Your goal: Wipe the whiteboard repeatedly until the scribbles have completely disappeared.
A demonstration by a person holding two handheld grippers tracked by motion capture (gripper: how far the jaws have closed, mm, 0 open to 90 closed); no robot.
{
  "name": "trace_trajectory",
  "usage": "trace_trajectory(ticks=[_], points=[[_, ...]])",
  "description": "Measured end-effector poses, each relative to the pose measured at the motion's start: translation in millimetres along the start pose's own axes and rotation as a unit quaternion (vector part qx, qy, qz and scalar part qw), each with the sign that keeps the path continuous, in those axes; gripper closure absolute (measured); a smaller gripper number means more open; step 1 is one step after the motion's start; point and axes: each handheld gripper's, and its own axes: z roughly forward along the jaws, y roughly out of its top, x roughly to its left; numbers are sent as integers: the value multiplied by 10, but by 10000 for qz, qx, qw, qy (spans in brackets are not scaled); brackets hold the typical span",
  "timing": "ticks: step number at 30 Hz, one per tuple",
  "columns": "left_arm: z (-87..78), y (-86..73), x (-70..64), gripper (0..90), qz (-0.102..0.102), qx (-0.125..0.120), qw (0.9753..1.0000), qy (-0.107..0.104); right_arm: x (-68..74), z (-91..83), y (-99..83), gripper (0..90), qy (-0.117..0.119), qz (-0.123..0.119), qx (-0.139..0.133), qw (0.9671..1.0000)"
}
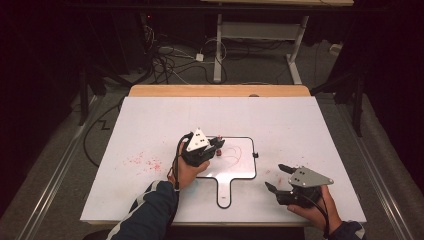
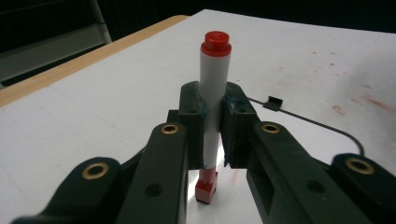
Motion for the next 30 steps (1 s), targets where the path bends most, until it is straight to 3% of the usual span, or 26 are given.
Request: trace_trajectory(ticks=[3,6,10,13,23,27,30], points=[[48,12,20,789,-114,-36,9999,0,12,2,7,301,14,-29,-3,10000],[70,15,-38,789,-184,-76,9996,-194,13,-4,7,301,19,-33,-10,10000],[99,37,-220,789,-12,-103,9986,-514,5,-7,1,301,24,-15,-9,10000],[138,79,-291,789,252,-38,9986,-469,9,-8,7,301,20,-29,-9,10000],[262,138,35,789,121,106,9998,100,10,-6,3,301,29,-35,2,10000],[287,143,96,789,-12,98,9999,123,10,-14,4,301,20,-54,-9,10000],[292,132,53,789,-126,22,9999,-77,6,-13,0,301,33,-53,-4,10000]])
